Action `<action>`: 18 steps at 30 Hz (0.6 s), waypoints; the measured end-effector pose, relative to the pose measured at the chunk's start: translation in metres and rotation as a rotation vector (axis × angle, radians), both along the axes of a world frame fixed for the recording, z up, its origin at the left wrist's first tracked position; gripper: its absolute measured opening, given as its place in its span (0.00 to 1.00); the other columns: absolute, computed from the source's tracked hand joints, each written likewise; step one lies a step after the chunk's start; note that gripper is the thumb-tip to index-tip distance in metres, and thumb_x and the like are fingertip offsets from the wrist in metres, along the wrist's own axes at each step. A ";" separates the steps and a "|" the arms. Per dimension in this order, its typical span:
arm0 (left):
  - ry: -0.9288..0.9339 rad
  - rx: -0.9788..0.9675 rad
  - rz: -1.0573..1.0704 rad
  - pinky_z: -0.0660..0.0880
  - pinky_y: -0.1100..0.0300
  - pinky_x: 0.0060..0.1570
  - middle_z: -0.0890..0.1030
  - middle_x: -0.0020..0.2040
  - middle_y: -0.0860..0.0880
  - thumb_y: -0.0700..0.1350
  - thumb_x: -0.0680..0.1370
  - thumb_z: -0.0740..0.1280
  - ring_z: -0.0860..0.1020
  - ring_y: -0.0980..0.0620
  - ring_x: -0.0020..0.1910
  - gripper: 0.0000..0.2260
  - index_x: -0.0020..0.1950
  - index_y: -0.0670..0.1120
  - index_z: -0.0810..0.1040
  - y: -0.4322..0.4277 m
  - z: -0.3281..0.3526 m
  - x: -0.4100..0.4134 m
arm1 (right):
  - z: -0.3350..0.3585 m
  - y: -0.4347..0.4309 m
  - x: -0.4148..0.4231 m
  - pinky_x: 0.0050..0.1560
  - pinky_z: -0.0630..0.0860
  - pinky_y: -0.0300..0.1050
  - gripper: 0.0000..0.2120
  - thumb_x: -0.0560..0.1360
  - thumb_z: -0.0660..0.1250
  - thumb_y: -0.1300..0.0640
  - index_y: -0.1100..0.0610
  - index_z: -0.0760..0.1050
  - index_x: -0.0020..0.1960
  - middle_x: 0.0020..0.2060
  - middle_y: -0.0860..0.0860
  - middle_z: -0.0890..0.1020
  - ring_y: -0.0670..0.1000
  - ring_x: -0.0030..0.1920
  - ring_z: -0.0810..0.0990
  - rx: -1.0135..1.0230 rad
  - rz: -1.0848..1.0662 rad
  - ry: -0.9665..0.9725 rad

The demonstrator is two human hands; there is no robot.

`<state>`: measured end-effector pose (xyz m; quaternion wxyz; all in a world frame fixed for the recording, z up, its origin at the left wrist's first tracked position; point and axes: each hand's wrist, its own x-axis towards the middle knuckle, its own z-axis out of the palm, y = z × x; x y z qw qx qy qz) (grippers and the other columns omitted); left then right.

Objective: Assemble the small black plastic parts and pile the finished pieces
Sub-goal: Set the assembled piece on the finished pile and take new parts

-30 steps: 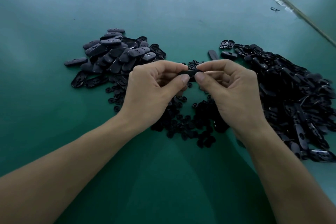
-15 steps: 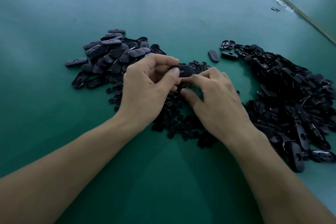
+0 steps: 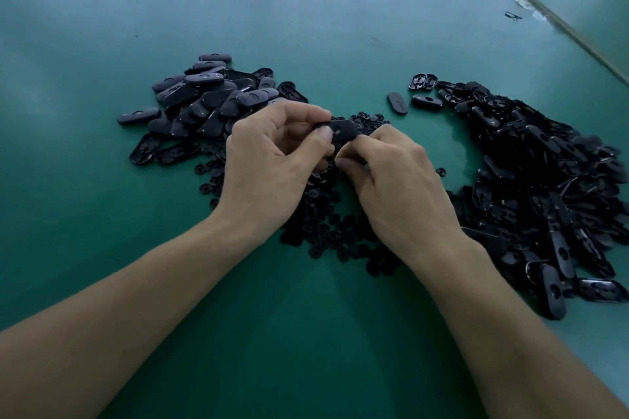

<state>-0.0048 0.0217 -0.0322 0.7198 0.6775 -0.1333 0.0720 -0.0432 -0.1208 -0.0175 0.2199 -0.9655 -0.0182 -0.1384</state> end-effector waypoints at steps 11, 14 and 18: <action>0.018 -0.056 0.021 0.81 0.62 0.40 0.85 0.39 0.51 0.36 0.78 0.70 0.85 0.53 0.39 0.07 0.49 0.48 0.82 0.002 0.000 0.002 | 0.007 -0.005 -0.003 0.50 0.66 0.22 0.10 0.81 0.66 0.60 0.55 0.81 0.61 0.45 0.46 0.81 0.42 0.46 0.76 0.193 -0.028 -0.140; 0.014 -0.050 0.018 0.81 0.61 0.39 0.85 0.38 0.51 0.36 0.78 0.71 0.85 0.53 0.39 0.07 0.49 0.47 0.82 0.002 -0.001 0.002 | 0.006 -0.009 -0.003 0.50 0.65 0.19 0.09 0.80 0.67 0.60 0.54 0.83 0.58 0.48 0.49 0.84 0.42 0.46 0.77 0.161 -0.030 -0.146; 0.007 -0.032 0.016 0.81 0.61 0.39 0.85 0.38 0.50 0.36 0.78 0.71 0.85 0.52 0.39 0.06 0.49 0.47 0.82 0.001 -0.001 0.002 | 0.004 -0.009 -0.004 0.50 0.76 0.33 0.06 0.79 0.68 0.60 0.54 0.83 0.54 0.44 0.46 0.85 0.43 0.45 0.82 0.208 -0.030 -0.134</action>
